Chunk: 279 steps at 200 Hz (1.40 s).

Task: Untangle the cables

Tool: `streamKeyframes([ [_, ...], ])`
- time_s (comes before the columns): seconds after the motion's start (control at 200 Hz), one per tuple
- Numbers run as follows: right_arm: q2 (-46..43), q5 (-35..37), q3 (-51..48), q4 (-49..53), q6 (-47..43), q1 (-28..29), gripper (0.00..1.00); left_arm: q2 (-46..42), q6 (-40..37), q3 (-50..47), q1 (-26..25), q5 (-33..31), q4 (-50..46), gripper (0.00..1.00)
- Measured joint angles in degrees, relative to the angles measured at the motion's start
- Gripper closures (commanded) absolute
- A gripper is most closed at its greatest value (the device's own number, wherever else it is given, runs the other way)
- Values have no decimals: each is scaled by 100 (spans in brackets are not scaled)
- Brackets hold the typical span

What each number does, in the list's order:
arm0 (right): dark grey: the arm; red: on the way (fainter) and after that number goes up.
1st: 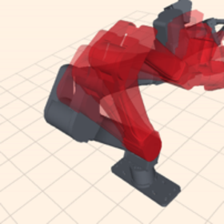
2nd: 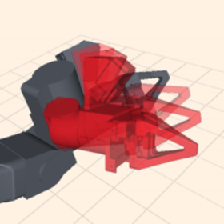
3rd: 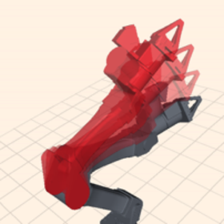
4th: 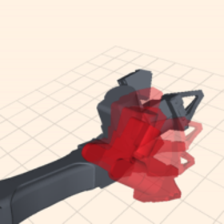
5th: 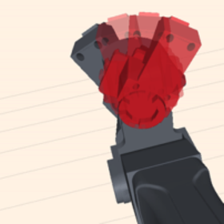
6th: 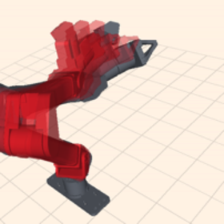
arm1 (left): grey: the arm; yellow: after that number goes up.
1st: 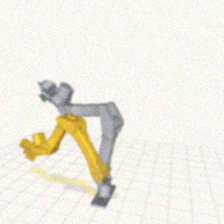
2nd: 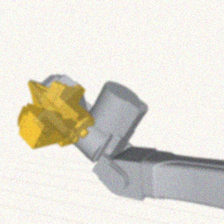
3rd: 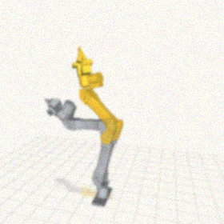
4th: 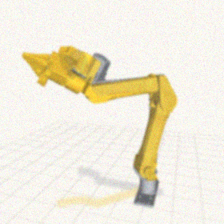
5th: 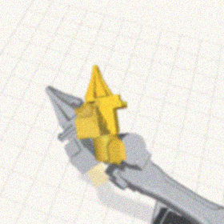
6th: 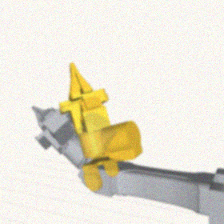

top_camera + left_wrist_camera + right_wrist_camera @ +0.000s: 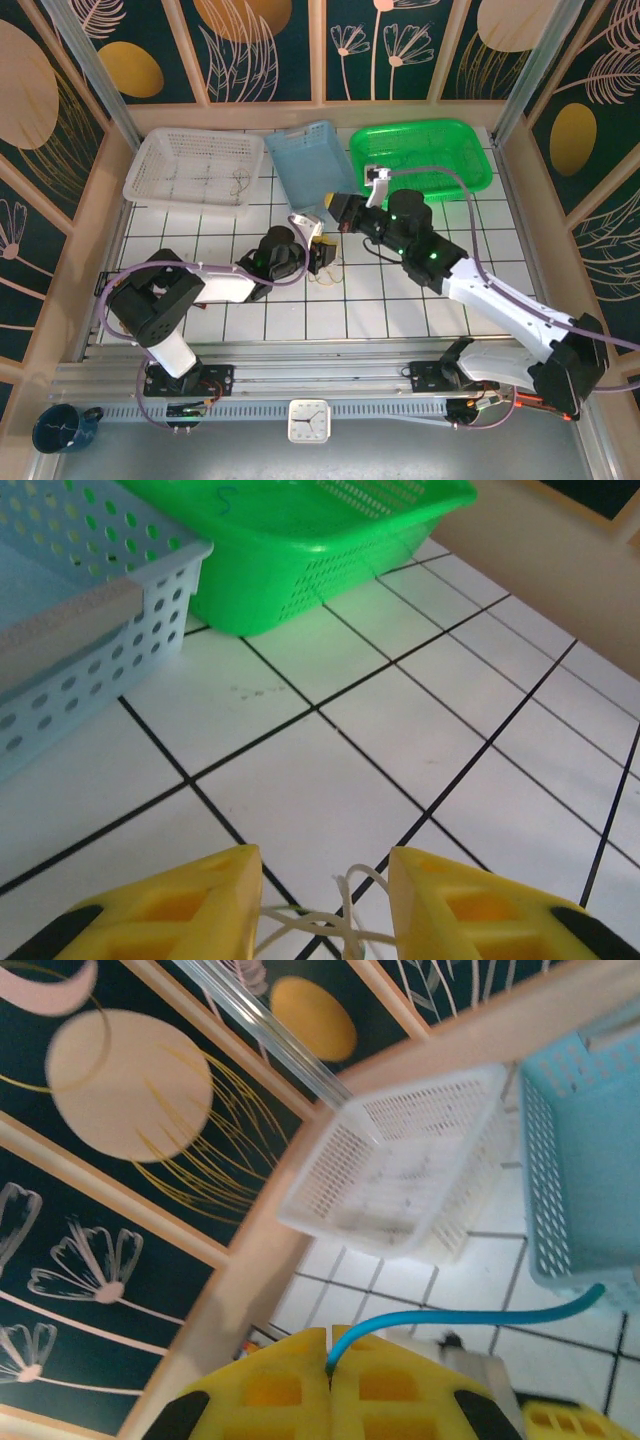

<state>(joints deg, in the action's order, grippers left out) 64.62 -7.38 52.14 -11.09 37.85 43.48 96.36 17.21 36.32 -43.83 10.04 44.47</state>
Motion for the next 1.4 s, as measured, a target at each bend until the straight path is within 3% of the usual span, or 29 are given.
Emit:
streamKeyframes([
  [0.731, -249, -391, 1517, 116, 17, -1246, 100, 459, 260, -822, 0, 20, 610, 63],
  [1.141, -133, -669, 2594, 140, 107, -2249, 100, 496, 323, -914, 0, 20, 815, 62],
  [1.281, 118, -774, 2918, 146, 149, -2546, 100, 496, 348, -931, 0, 22, 848, 60],
  [1.396, 313, -776, 3032, 149, 142, -2736, 100, 492, 393, -933, 0, 48, 841, 52],
])
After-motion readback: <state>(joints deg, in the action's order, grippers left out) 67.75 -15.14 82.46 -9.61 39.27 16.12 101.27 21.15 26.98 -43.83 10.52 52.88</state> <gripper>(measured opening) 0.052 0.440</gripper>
